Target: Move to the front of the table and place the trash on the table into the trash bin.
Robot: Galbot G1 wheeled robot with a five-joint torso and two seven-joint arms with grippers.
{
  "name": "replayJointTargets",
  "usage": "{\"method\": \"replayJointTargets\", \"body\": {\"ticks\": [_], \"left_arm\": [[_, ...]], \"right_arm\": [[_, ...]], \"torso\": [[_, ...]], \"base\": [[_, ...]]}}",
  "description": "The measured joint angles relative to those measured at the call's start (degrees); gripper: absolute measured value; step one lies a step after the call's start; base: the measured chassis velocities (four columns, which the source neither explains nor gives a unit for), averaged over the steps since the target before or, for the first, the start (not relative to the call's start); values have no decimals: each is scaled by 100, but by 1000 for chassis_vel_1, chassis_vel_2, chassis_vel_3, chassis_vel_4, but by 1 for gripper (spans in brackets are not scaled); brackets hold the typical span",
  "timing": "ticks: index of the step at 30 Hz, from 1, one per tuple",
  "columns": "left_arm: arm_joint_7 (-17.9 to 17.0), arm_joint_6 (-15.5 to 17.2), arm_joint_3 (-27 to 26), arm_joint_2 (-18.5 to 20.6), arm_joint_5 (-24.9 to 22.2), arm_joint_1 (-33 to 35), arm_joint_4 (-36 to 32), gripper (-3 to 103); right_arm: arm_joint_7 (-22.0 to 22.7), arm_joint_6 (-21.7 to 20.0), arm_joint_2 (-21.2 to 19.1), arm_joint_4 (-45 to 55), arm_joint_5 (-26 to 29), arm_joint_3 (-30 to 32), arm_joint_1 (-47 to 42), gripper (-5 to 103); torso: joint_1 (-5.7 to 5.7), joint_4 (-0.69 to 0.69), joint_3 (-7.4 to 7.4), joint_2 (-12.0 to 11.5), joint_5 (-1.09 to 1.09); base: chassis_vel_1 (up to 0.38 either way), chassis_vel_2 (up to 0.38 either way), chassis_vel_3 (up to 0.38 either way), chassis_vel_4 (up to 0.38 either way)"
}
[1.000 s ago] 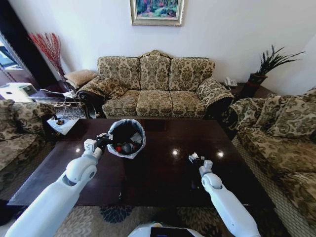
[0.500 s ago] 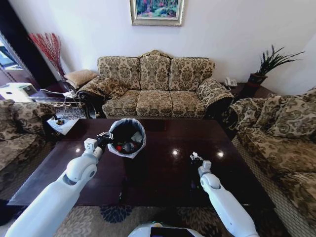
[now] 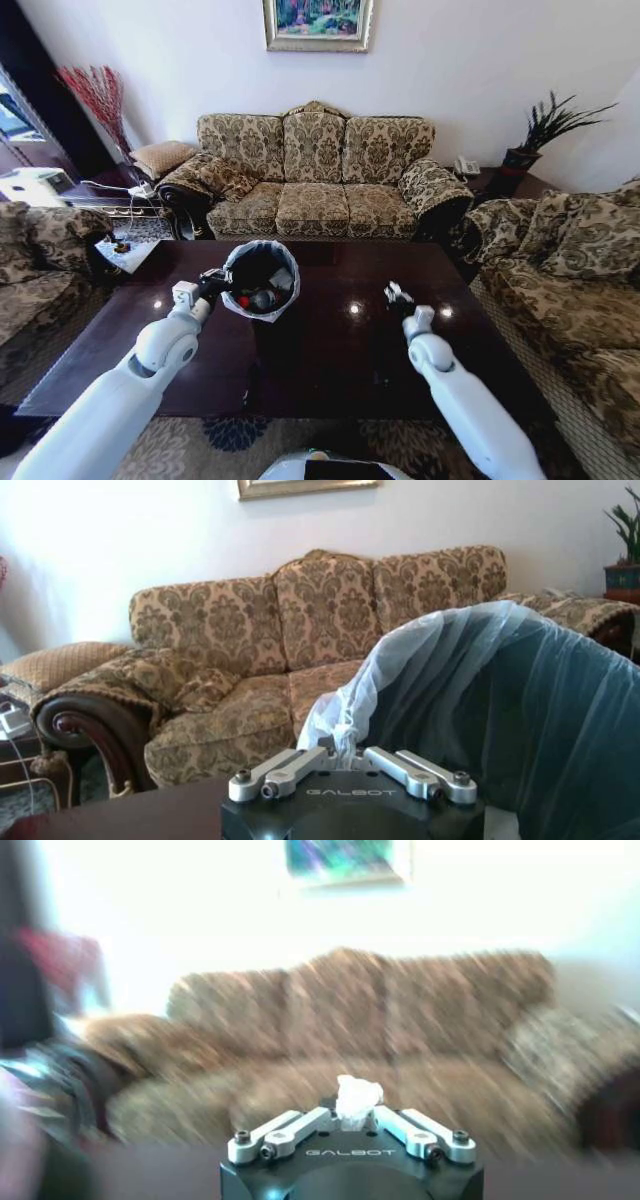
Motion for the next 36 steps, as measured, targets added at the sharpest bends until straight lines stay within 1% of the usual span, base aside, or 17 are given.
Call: {"method": "replayJointTargets", "body": {"ticks": [1, 3, 5, 7, 8, 10, 12, 13, 15, 16, 17, 19, 20, 21, 24, 30, 36], "left_arm": [[10, 6, 22, 23, -3, -13, -8, 1], [16, 10, 36, 31, -4, -22, -9, 1], [80, 30, 102, 70, -17, -82, 13, 1], [134, 90, 170, 119, -74, -180, 86, 1], [134, 90, 170, 119, -74, -180, 86, 1], [144, 179, 262, 192, -235, -339, 146, 1], [152, 277, 370, 292, -443, -541, 162, 1], [152, 277, 370, 292, -443, -541, 162, 1], [205, 318, 439, 389, -556, -743, 177, 1], [205, 318, 439, 389, -556, -743, 177, 1], [242, 326, 467, 430, -586, -839, 197, 1], [274, 334, 490, 455, -617, -919, 232, 1], [274, 334, 490, 455, -617, -919, 232, 1], [284, 334, 489, 460, -626, -949, 270, 1], [316, 332, 448, 458, -629, -941, 315, 1], [338, 306, 397, 448, -627, -892, 318, 1], [343, 291, 357, 456, -644, -934, 307, 1]], "right_arm": [[-30, -108, -330, 465, 337, -89, 233, 0], [-82, -146, -466, 625, 472, -115, 333, 0], [-450, -269, -1019, 1135, 1082, -323, 869, 0], [-686, -334, -1258, 1358, 1507, -583, 1374, 0], [-686, -334, -1258, 1358, 1507, -583, 1374, 0], [-929, -497, -1333, 1462, 1942, -887, 1920, 0], [-998, -596, -1229, 1400, 2251, -1463, 2577, 0], [-998, -596, -1229, 1400, 2251, -1463, 2577, 0], [-951, -614, -927, 1155, 2431, -2251, 3488, 0], [-951, -614, -927, 1155, 2431, -2251, 3488, 0], [-926, -615, -684, 1023, 2452, -2640, 3885, 0], [-887, -616, -345, 875, 2437, -3078, 4201, 0], [-887, -616, -345, 875, 2437, -3078, 4201, 0], [-807, -630, -77, 750, 2381, -3415, 4361, 0], [-717, -702, 273, 547, 2172, -3953, 4432, 0], [-640, -1042, 465, 326, 1779, -4117, 4302, -3], [-462, -1088, 572, 142, 1726, -4111, 4305, 7]], "torso": [[0, 3, 0, 0, 1], [0, 2, 0, 0, 0], [0, -1, 0, 0, 1], [0, -2, 0, 0, 1], [0, -2, 0, 0, 1], [0, -1, 0, 0, 1], [0, -3, 0, 0, 0], [0, -3, 0, 0, 0], [1, 1, 0, 0, 1], [1, 1, 0, 0, 1], [1, 1, 0, 0, 0], [2, 2, 1, 0, 1], [2, 2, 1, 0, 1], [2, 2, 1, 0, -2], [1, 2, 1, 0, 0], [1, -2, 1, 0, 1], [0, -1, 0, 0, 2]], "base": [[0, 0, 0, 0], [0, 0, 0, 0], [0, 0, 0, 0], [0, 0, 0, 0], [0, 0, 0, 0], [0, 0, 0, 0], [0, 0, 0, 0], [0, 0, 0, 0], [0, 0, 0, 0], [0, 0, 0, 0], [0, 0, 0, 0], [0, 0, 0, 0], [0, 0, 0, 0], [0, 0, 0, 0], [0, 0, 0, 0], [0, 0, 0, 0], [0, 0, 0, 0]]}}
